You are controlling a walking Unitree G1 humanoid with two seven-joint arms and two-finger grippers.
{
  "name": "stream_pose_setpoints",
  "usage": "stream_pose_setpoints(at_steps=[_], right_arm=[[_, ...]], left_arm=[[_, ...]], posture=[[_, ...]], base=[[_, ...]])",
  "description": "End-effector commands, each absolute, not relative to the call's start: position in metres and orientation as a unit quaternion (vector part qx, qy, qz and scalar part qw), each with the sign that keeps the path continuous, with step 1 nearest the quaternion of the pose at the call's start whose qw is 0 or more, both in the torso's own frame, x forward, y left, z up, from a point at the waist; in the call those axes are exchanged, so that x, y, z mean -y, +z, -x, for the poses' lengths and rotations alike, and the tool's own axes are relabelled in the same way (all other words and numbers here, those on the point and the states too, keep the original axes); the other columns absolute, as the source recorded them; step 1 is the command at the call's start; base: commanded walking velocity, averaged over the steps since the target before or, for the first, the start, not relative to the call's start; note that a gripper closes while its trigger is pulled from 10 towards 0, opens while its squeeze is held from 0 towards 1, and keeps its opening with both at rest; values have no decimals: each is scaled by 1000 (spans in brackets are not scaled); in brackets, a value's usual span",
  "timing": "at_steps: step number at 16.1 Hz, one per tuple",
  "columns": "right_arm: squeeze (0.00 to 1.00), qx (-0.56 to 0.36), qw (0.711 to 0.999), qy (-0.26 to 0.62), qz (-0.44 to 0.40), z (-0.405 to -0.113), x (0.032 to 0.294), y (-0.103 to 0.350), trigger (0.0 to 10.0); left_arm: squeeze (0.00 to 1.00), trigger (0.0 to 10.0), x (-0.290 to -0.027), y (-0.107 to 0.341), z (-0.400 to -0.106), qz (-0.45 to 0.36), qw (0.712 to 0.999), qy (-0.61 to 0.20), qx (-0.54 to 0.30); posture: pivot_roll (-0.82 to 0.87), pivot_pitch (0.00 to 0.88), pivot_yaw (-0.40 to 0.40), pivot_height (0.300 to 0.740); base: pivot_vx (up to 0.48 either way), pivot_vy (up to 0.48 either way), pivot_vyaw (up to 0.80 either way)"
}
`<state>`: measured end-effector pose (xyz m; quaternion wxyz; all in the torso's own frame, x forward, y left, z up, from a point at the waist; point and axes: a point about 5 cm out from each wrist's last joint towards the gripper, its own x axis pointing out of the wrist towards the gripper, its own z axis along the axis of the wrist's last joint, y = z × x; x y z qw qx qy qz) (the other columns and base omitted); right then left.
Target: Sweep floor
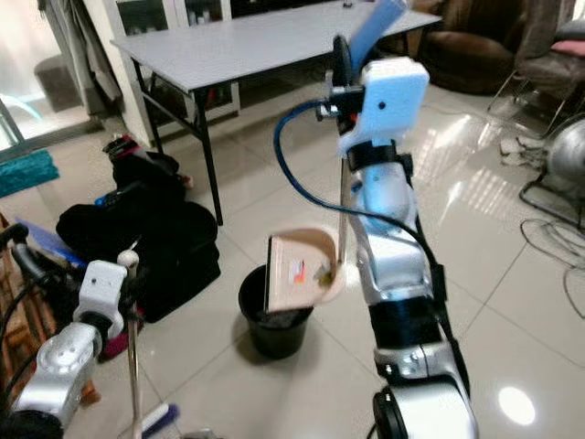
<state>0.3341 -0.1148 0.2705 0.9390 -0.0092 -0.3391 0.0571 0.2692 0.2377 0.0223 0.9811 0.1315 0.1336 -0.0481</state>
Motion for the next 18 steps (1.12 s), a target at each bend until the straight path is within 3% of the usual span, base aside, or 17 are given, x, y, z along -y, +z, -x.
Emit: stream_pose_setpoints(at_steps=[1, 5, 8, 14, 15, 16, 18], right_arm=[[0, 383, 922, 48, 0, -333, 114, 285, 10000], [0, 387, 921, 37, -4, -339, 112, 281, 10000], [0, 390, 920, 9, -32, -343, 118, 282, 10000], [0, 380, 920, -41, -87, -326, 146, 292, 10000], [0, 383, 918, -47, -85, -321, 151, 297, 10000], [0, 387, 918, -51, -76, -311, 158, 308, 10000], [0, 383, 920, -50, -70, -301, 164, 316, 10000]], left_arm=[[0, 10000, -244, 18, -267, -140, 980, -39, -137], [0, 10000, -245, 1, -257, -137, 975, -31, -172], [0, 10000, -254, -9, -240, -77, 981, -14, -175], [0, 10000, -243, -19, -227, -104, 979, -41, -173], [0, 10000, -248, -13, -229, -113, 981, -47, -154], [0, 10000, -265, 40, -251, -129, 989, -70, -12], [0, 10000, -255, 86, -261, -145, 983, -92, 70]], posture=[[104, 8, 28, 740], [135, 46, 32, 740], [136, 77, 31, 740], [61, 134, 34, 740], [56, 147, 39, 740], [52, 153, 41, 740], [51, 154, 38, 740]], base=[[0, 0, 0], [0, 0, 0], [0, 0, 0], [0, 0, 0], [0, 0, 0], [0, 0, 0], [0, 0, 0]])
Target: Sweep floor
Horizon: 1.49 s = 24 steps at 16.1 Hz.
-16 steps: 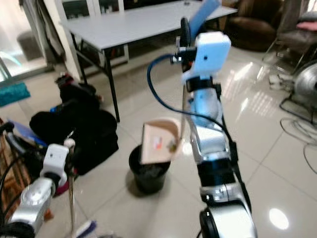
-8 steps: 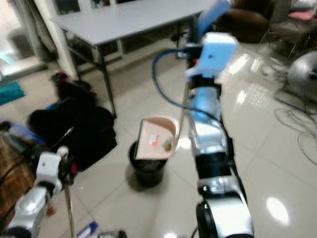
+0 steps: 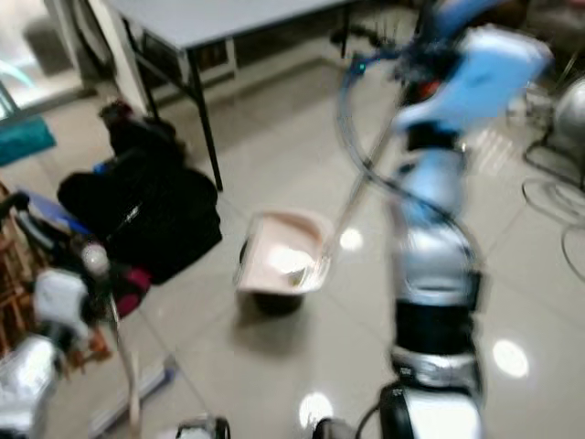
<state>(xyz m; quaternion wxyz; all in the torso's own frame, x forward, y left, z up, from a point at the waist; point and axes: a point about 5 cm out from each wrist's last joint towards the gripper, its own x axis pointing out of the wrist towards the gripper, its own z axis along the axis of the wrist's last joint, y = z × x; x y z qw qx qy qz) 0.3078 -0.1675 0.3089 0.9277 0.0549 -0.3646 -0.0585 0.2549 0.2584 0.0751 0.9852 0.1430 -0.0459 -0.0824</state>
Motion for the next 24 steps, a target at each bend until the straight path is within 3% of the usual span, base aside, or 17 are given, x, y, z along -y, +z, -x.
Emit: stream_pose_setpoints(at_steps=[1, 2, 5, 7, 10, 15, 22, 24], right_arm=[[0, 376, 923, -46, -68, -297, 166, 319, 10000], [0, 370, 926, -44, -64, -293, 167, 320, 10000], [0, 348, 935, -28, -54, -286, 170, 328, 10000], [0, 332, 941, -16, -62, -286, 168, 328, 10000], [0, 307, 949, -4, -65, -285, 163, 323, 10000], [0, 306, 949, -6, -71, -288, 164, 330, 10000], [0, 307, 947, -40, -81, -285, 176, 328, 10000], [0, 295, 950, -54, -87, -285, 180, 325, 10000]], left_arm=[[0, 10000, -247, 109, -262, -149, 979, -100, 96], [0, 10000, -240, 125, -264, -155, 976, -105, 108], [0, 10000, -181, 178, -264, -147, 971, -116, 148], [0, 10000, -173, 179, -252, -146, 973, -112, 139], [0, 10000, -176, 182, -240, -147, 978, -96, 111], [0, 10000, -190, 180, -236, -151, 983, -75, 74], [0, 10000, -186, 159, -252, -143, 983, -104, 44], [0, 10000, -187, 154, -258, -137, 984, -111, 39]], posture=[[51, 154, 37, 740], [50, 152, 37, 740], [43, 157, 20, 740], [51, 165, 9, 740], [63, 161, -3, 740], [62, 123, -1, 740], [26, 43, 34, 740], [16, 36, 46, 740]], base=[[0, 0, 0], [0, 0, 0], [0, 0, 0], [129, 0, 0], [290, 0, 0], [345, 0, 741], [348, 0, 0], [347, 0, -800]])
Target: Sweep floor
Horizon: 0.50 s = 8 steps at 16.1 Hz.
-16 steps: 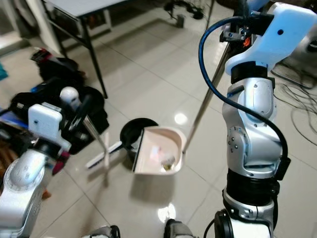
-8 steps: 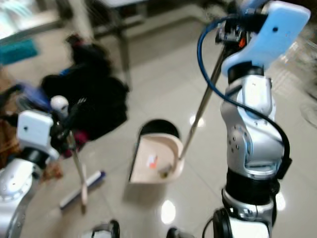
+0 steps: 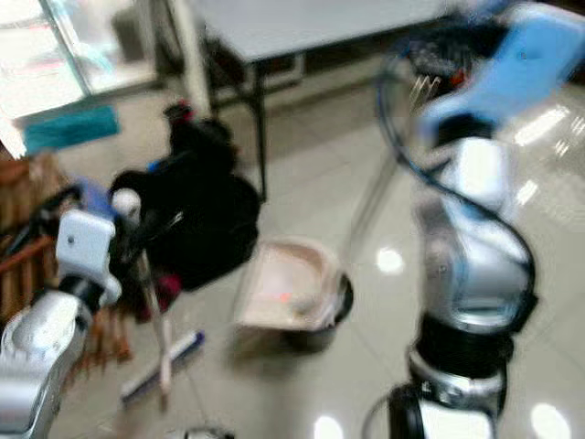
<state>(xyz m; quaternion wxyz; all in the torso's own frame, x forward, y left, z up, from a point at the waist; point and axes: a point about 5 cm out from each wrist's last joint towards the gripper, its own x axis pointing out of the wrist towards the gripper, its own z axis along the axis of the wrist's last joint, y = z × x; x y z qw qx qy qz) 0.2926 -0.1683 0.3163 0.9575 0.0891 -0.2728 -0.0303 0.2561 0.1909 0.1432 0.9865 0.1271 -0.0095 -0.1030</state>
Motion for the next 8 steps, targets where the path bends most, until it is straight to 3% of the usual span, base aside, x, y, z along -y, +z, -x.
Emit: stream_pose_setpoints(at_steps=[1, 2, 3, 8], right_arm=[[0, 296, 950, -59, -86, -283, 181, 325, 10000], [0, 296, 950, -62, -82, -283, 182, 324, 10000], [0, 295, 950, -64, -80, -283, 183, 323, 10000], [0, 281, 957, -44, -56, -290, 175, 314, 10000]], left_arm=[[0, 10000, -188, 151, -260, -135, 983, -114, 36], [0, 10000, -188, 148, -261, -135, 983, -117, 33], [0, 10000, -188, 147, -262, -134, 983, -118, 32], [0, 10000, -196, 132, -264, -131, 986, -107, 9]], posture=[[14, 34, 48, 740], [15, 33, 50, 740], [17, 29, 48, 740], [31, 18, 36, 740]], base=[[345, 0, -800], [349, 0, -800], [345, 0, 0], [0, 0, 0]])
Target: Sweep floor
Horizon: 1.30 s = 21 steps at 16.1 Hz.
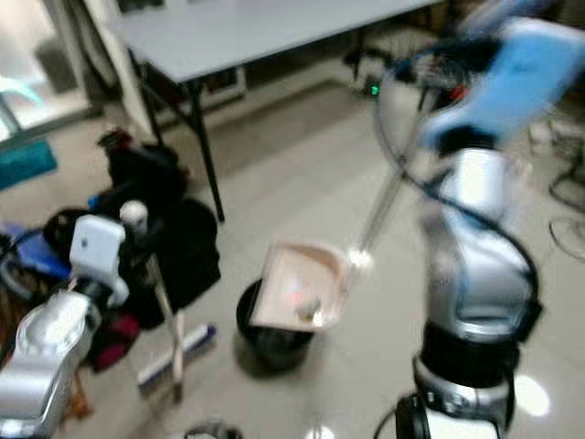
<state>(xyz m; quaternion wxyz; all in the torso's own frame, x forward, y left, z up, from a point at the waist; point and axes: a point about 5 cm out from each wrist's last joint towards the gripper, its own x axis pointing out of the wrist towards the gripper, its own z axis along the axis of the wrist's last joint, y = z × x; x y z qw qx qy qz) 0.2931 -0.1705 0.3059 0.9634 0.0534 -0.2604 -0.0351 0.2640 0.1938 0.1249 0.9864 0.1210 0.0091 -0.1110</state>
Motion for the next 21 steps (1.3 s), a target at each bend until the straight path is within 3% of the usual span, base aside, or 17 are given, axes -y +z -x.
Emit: stream_pose_setpoints(at_steps=[1, 14, 15, 19, 21], right_arm=[[0, 287, 956, -32, -43, -292, 172, 313, 10000], [0, 347, 937, 13, 33, -346, 133, 287, 10000], [0, 354, 933, 44, 37, -350, 114, 282, 10000], [0, 381, 919, 93, 45, -349, 88, 277, 10000], [0, 415, 896, 148, 52, -339, 57, 274, 10000]], left_arm=[[0, 10000, -200, 129, -265, -131, 987, -95, 5], [0, 10000, -210, 121, -258, -134, 988, -76, -9], [0, 10000, -212, 119, -255, -136, 988, -76, -13], [0, 10000, -215, 116, -253, -137, 988, -74, -18], [0, 10000, -217, 115, -252, -139, 987, -73, -20]], posture=[[35, 18, 32, 740], [113, 44, 4, 740], [121, 57, 5, 740], [127, 80, 5, 740], [130, 83, 6, 740]], base=[[0, 0, 0], [0, 0, 0], [0, 0, 0], [0, 0, 0], [0, 0, 0]])
